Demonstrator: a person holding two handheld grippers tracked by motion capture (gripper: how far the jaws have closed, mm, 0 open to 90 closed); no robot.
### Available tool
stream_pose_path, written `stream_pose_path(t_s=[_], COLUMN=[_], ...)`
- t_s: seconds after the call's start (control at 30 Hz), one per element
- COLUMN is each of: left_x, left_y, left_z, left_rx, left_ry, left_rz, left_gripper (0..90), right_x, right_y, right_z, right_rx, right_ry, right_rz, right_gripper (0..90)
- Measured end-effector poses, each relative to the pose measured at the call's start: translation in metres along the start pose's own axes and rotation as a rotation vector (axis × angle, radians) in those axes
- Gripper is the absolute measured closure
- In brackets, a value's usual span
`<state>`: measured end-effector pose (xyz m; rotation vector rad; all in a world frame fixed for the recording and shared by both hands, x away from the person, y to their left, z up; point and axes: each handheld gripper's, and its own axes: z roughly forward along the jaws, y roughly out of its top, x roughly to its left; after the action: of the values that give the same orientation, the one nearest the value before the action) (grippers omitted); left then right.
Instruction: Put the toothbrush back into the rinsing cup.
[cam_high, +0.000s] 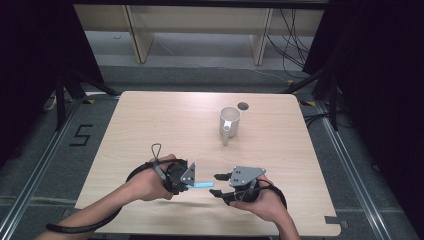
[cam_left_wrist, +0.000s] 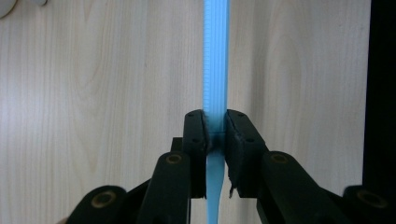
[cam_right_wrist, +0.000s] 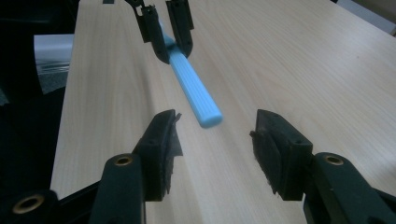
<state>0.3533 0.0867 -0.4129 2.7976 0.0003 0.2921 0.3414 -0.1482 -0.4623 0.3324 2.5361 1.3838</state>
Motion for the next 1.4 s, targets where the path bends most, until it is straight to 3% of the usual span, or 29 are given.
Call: stream_pose_path(t_s=[0.03, 0.07, 0.1, 0.17, 0.33, 0.6, 0.67, 0.9, 1.07, 1.17, 1.4], left_x=[0.000, -0.001, -0.001, -0.002, -0.003, -0.003, -0.003, -0.004, -0.004, -0.004, -0.004], left_y=[0.002, 0.003, 0.004, 0.005, 0.008, 0.009, 0.009, 0.011, 0.011, 0.012, 0.012], left_z=[0.000, 0.000, 0.001, 0.001, 0.002, 0.001, 0.000, -0.001, -0.001, -0.001, -0.001], left_rx=[-0.001, -0.001, 0.001, -0.002, -0.002, -0.004, -0.001, 0.004, 0.001, 0.003, 0.007], left_ry=[-0.003, -0.004, -0.008, -0.006, -0.009, -0.007, -0.007, -0.008, -0.013, -0.015, -0.020], left_rz=[0.005, 0.011, 0.012, 0.016, 0.022, 0.025, 0.027, 0.039, 0.039, 0.040, 0.052], left_gripper=[77.9, 78.0, 77.9, 77.9, 77.9, 77.9, 78.0, 77.9, 77.9, 77.9, 77.9], right_x=[0.000, 0.002, 0.000, -0.001, 0.001, 0.001, 0.000, 0.002, 0.001, 0.001, -0.001], right_y=[0.001, 0.001, 0.002, 0.003, 0.007, 0.006, 0.006, 0.007, 0.006, 0.006, 0.004], right_z=[0.000, 0.001, 0.002, 0.002, 0.007, 0.012, 0.012, 0.013, 0.011, 0.011, 0.011], right_rx=[0.004, 0.011, 0.005, -0.001, 0.016, 0.028, 0.027, 0.036, 0.029, 0.022, 0.006], right_ry=[0.003, 0.006, 0.017, 0.016, 0.050, 0.065, 0.062, 0.093, 0.094, 0.089, 0.115], right_rz=[-0.007, 0.016, -0.012, -0.023, -0.026, -0.039, -0.068, -0.065, -0.068, -0.096, -0.108], right_gripper=[50.6, 50.7, 51.1, 51.7, 55.6, 64.3, 66.6, 70.4, 73.1, 74.2, 76.3])
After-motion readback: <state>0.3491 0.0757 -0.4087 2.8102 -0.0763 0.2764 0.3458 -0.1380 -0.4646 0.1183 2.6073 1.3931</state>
